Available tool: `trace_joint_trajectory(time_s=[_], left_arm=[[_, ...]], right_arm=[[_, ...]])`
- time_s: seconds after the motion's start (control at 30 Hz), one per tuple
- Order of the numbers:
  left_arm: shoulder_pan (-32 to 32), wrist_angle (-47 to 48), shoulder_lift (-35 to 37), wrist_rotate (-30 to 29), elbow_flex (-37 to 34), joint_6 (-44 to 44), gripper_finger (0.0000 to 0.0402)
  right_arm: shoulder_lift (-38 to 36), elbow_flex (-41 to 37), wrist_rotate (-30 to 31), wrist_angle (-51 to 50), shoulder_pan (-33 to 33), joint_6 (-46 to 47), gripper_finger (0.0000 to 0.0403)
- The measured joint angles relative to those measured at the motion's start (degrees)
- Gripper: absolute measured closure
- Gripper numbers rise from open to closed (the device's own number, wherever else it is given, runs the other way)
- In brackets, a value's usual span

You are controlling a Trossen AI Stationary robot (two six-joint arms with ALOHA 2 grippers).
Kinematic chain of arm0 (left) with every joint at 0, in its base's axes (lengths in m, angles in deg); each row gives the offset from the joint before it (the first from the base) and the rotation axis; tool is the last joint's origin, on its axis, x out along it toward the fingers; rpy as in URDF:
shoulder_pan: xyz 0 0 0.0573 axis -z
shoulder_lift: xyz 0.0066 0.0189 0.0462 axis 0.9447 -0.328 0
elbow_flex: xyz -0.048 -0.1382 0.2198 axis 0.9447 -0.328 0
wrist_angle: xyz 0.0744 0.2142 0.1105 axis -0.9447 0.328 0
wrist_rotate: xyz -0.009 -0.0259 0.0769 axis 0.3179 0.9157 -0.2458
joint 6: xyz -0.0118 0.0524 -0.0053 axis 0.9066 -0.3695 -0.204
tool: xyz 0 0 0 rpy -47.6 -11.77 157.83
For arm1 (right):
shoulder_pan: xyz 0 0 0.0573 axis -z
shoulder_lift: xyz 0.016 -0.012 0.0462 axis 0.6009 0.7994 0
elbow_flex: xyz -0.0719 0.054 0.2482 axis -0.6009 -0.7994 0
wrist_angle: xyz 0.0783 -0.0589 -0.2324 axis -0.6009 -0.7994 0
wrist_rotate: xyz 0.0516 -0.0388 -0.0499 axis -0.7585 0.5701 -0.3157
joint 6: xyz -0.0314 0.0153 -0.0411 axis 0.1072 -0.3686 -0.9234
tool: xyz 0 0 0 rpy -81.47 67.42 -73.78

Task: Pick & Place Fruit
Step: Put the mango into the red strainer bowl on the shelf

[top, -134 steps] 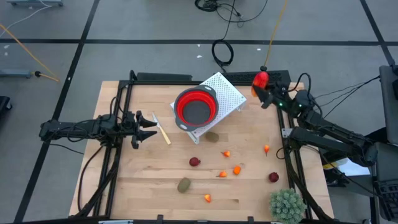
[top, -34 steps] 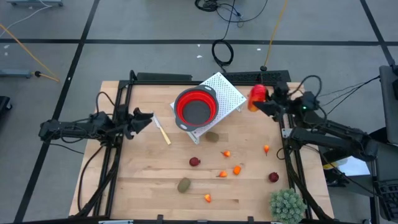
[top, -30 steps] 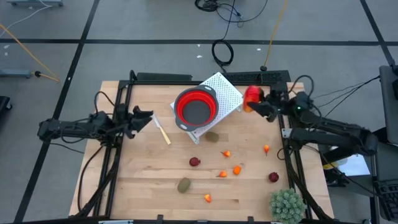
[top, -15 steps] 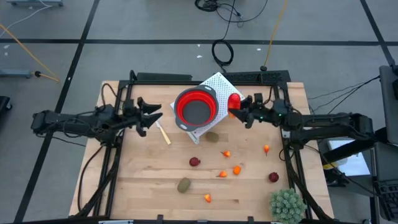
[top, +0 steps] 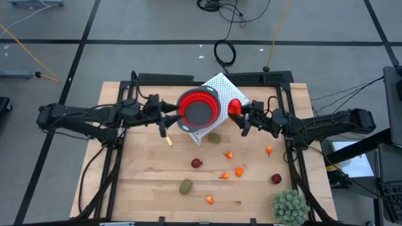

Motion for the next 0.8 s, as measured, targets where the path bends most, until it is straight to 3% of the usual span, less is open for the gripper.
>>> trace_joint_trajectory(time_s=[0.47,0.8], left_arm=[[2.8,3.7,-14.7,2.0,16.5,-3.4,0.0188],[5.2,6.3,-22.7,-0.3,27.1,-6.1,0.0188]], right_arm=[[0.0,12.4,8.0,-13.6,-8.1,-16.3,0.0172],[0.0,13.5,22.0,-12.3,-12.6,-27.0,0.0171]])
